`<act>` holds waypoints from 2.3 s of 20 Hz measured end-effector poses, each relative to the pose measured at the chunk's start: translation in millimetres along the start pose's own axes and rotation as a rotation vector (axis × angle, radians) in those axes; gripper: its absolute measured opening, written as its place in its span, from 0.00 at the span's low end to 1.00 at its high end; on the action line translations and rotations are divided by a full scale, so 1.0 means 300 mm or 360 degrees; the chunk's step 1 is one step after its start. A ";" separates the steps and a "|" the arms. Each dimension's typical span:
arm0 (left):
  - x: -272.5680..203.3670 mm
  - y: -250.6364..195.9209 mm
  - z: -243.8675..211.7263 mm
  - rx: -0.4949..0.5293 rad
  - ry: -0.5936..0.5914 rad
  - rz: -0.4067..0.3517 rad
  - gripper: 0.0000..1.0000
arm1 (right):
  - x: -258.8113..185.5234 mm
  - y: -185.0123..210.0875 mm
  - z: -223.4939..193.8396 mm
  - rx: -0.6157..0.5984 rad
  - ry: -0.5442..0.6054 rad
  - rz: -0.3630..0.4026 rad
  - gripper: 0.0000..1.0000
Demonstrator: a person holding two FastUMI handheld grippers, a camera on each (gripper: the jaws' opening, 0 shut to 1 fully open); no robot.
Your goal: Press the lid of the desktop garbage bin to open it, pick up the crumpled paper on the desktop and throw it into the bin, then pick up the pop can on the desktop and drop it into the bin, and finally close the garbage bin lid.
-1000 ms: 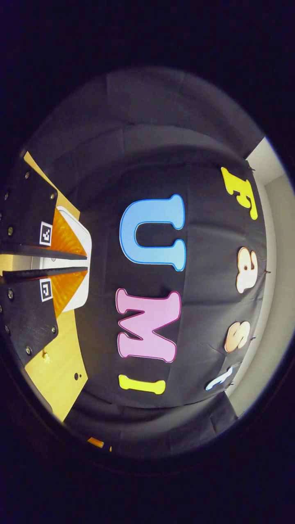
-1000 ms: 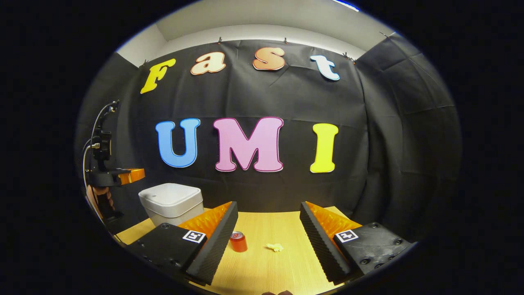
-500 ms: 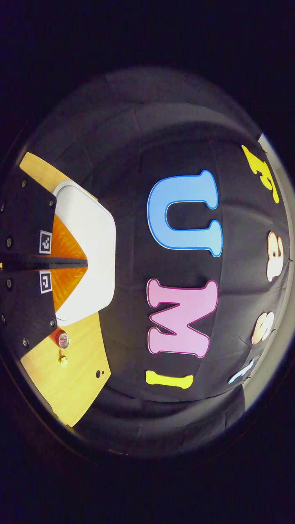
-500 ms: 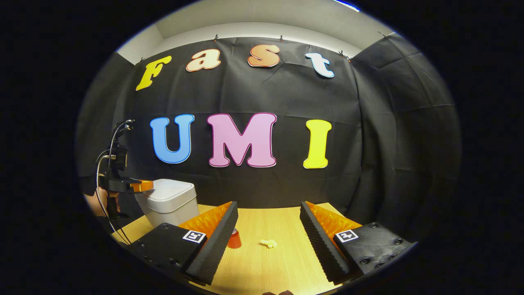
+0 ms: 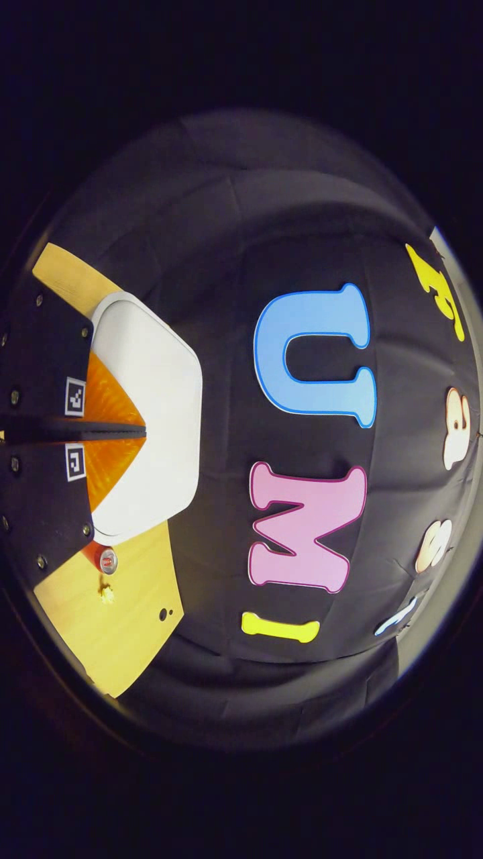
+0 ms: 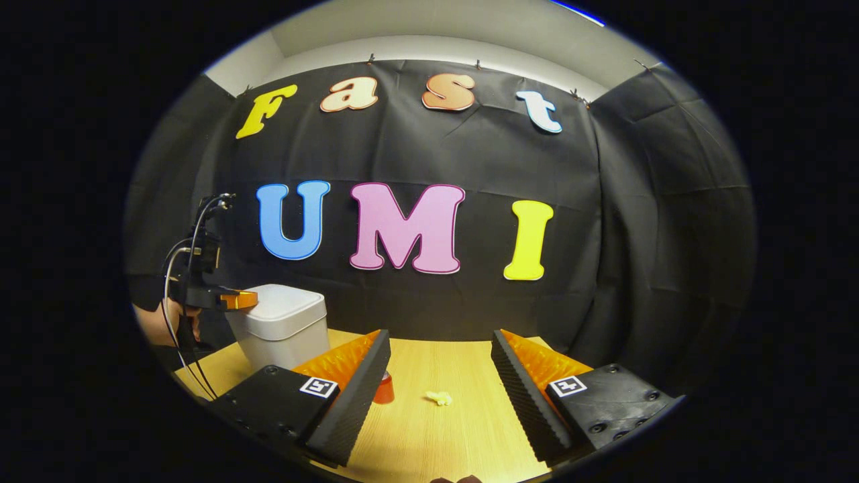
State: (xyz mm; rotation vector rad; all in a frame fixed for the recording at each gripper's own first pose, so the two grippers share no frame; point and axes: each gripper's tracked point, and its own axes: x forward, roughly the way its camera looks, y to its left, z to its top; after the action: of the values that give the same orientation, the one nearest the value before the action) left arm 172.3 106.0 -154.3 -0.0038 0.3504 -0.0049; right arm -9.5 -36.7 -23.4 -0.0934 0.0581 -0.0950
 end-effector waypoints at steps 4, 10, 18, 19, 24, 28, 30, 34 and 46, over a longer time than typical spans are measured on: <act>-0.002 -0.002 -0.014 0.0008 0.0001 0.0001 0.01 | 0.003 0.022 -0.014 -0.0015 0.0014 0.0039 0.98; -0.002 -0.005 -0.023 0.0050 -0.0006 0.0021 0.01 | 0.008 -0.015 -0.022 0.0015 0.0022 -0.0009 0.98; -0.094 -0.029 0.251 0.0282 -0.0261 0.0066 0.01 | 0.014 0.035 -0.023 0.0002 0.0030 0.0052 0.98; -0.122 -0.037 0.297 0.0273 -0.0315 0.0063 0.01 | 0.014 0.041 -0.019 -0.0005 0.0026 0.0062 0.98; -0.258 -0.093 0.433 0.0181 -0.0477 0.0060 0.00 | 0.020 0.048 0.001 0.0019 0.0010 0.0075 0.98; -0.402 -0.162 0.513 0.0134 -0.0636 0.0060 0.01 | 0.024 0.050 -0.001 -0.0004 0.0012 0.0081 0.98; -0.474 -0.206 0.534 0.0168 -0.0702 0.0034 0.11 | 0.024 0.051 0.008 0.0009 0.0006 0.0083 0.98; -0.560 -0.288 0.527 0.0170 -0.0753 -0.0046 0.57 | 0.030 0.053 0.011 0.0008 0.0001 0.0096 0.98; -0.575 -0.359 0.236 -0.0066 -0.0463 -0.0052 0.90 | 0.044 0.014 -0.066 0.0020 0.0100 0.0091 0.98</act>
State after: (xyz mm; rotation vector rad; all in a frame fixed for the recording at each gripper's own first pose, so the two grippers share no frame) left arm 34.2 -0.6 -28.1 -0.0507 0.0596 -0.0289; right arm 2.7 -35.6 -44.0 -0.0763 0.1231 -0.0411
